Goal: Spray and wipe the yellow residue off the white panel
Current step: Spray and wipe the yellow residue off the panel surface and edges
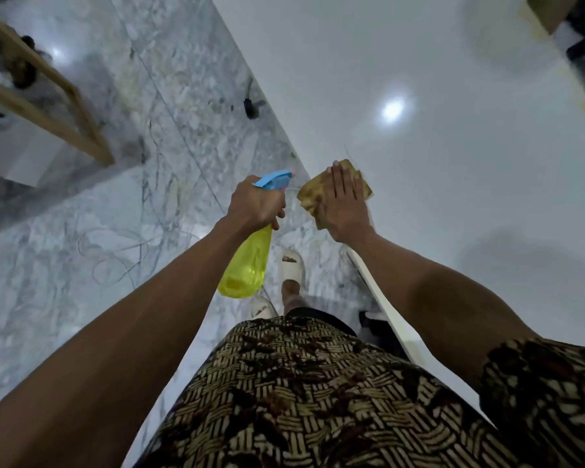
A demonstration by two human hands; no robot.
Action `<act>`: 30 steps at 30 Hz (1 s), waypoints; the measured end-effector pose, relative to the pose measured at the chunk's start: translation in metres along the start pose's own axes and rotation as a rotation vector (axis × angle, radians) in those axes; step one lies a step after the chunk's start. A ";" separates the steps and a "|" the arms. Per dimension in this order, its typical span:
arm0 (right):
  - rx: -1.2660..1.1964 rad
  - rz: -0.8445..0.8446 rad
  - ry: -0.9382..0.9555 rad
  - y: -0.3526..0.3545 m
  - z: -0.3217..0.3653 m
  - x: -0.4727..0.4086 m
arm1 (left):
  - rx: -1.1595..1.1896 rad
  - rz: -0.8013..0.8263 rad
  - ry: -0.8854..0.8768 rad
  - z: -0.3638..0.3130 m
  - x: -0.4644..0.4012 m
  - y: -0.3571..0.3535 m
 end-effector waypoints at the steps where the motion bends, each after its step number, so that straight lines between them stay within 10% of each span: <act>1: 0.012 -0.002 -0.002 -0.002 -0.002 0.017 | -0.024 0.005 -0.013 0.002 0.010 -0.005; 30: 0.031 -0.002 -0.030 -0.053 -0.078 0.366 | -0.072 0.118 -0.030 0.080 0.234 -0.242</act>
Point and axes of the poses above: each hand's wrist, its own x-axis away from the middle knuckle, its own y-axis out of the back of the hand, z = x × y, the point moved 6 cm from there along -x, towards the middle knuckle, and after that the axes turned 4 degrees about -x, right-handed, at the moved point
